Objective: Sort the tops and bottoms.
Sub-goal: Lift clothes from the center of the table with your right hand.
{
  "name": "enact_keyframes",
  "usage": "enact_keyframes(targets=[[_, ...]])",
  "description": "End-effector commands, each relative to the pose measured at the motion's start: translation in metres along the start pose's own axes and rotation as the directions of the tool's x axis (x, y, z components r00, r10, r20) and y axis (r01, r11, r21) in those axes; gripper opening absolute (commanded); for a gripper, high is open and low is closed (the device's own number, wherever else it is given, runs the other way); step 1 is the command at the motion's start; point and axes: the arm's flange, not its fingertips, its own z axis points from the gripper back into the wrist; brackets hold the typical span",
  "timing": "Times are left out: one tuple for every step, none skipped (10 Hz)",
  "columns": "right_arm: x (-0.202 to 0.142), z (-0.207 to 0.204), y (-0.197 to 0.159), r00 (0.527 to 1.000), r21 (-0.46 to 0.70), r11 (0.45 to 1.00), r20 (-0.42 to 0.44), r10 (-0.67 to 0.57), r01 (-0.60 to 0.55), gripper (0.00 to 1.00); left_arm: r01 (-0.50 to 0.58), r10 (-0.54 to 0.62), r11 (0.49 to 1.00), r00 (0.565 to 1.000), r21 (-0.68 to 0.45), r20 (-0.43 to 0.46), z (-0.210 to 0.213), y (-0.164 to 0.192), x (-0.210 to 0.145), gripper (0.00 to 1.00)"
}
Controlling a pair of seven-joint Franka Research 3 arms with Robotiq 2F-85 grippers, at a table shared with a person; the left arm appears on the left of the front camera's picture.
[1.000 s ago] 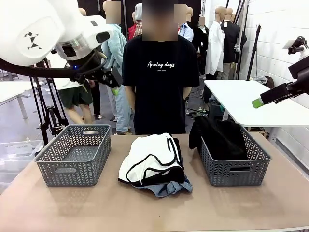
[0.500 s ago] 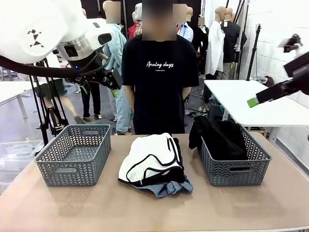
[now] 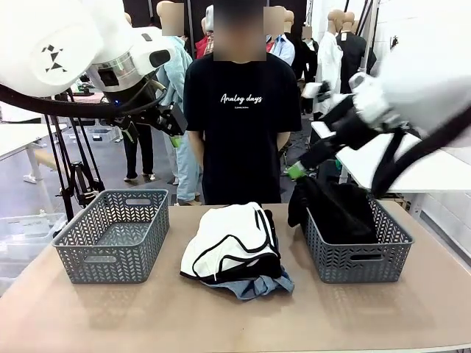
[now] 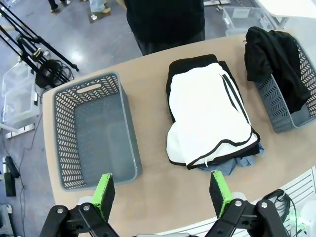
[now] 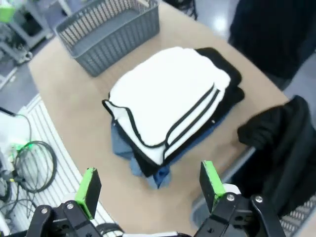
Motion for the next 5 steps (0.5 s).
enact_keyframes(targets=[[0.038,-0.030,-0.025,0.997,-0.006,1.000,-0.072,0.027,-0.027,1.00,-0.001,0.001,1.000,1.000,-0.005,0.014,-0.001,0.003,-0.001,1.00],[0.047,-0.056,-0.023,0.994,-0.017,1.000,-0.108,0.016,-0.018,1.00,-0.001,0.001,1.000,1.000,-0.005,0.014,-0.001,0.003,-0.001,1.00],[0.048,-0.077,-0.024,0.991,-0.008,1.000,-0.137,0.000,-0.002,1.00,-0.001,0.001,1.000,1.000,-0.005,0.014,-0.001,0.003,-0.001,1.00],[0.041,-0.086,-0.025,0.984,0.025,1.000,-0.180,0.005,-0.001,1.00,-0.001,0.001,1.000,1.000,-0.005,0.014,-0.001,0.003,-0.001,1.00],[0.041,-0.075,-0.025,0.994,-0.012,1.000,-0.113,0.011,-0.013,1.00,-0.001,0.001,1.000,1.000,-0.005,0.014,-0.001,0.003,-0.001,1.00]])
